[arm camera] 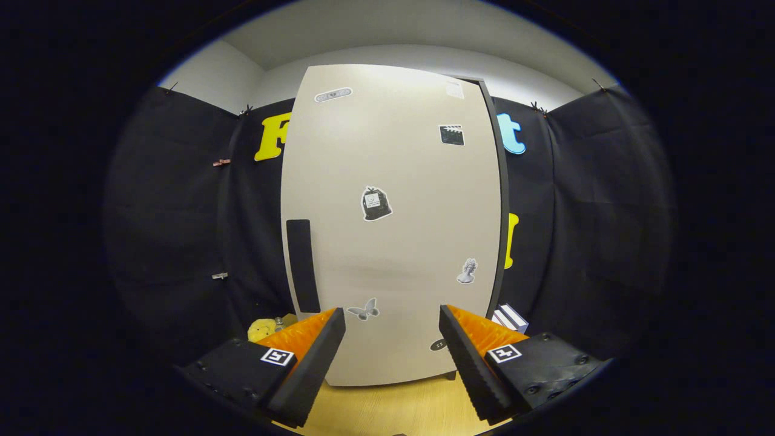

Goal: Open the shoe cabinet door, grab the shoes and put them into the shoe cabinet, then close the shoe cabinet door.

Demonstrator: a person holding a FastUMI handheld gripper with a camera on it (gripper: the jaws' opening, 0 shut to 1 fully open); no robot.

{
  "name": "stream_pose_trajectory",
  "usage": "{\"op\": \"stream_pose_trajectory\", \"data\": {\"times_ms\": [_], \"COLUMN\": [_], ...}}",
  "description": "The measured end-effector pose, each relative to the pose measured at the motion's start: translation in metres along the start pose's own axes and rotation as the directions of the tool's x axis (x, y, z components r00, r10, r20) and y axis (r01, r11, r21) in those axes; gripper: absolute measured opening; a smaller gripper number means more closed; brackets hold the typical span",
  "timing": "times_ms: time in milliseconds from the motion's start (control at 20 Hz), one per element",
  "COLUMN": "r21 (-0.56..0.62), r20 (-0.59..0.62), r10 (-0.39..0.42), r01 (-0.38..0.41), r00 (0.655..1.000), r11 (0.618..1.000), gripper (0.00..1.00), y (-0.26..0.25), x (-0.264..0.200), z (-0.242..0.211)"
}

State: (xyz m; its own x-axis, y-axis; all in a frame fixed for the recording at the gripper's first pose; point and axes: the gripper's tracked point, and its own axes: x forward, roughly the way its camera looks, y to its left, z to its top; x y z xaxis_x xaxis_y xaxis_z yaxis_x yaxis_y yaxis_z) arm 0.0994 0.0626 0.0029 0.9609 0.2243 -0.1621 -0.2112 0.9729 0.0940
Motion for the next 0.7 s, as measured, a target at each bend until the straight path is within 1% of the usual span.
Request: {"op": "stream_pose_trajectory", "data": {"times_ms": [450, 700], "r21": [0.001, 0.033], "r20": [0.032, 0.047], "r10": [0.001, -0.011], "r01": [-0.001, 0.01], "r00": [0.999, 0.999], "r11": [1.0, 0.999], "gripper": [1.0, 1.0], "y": [-0.011, -0.016], "x": [0.005, 0.005], "z": [0.01, 0.015]}}
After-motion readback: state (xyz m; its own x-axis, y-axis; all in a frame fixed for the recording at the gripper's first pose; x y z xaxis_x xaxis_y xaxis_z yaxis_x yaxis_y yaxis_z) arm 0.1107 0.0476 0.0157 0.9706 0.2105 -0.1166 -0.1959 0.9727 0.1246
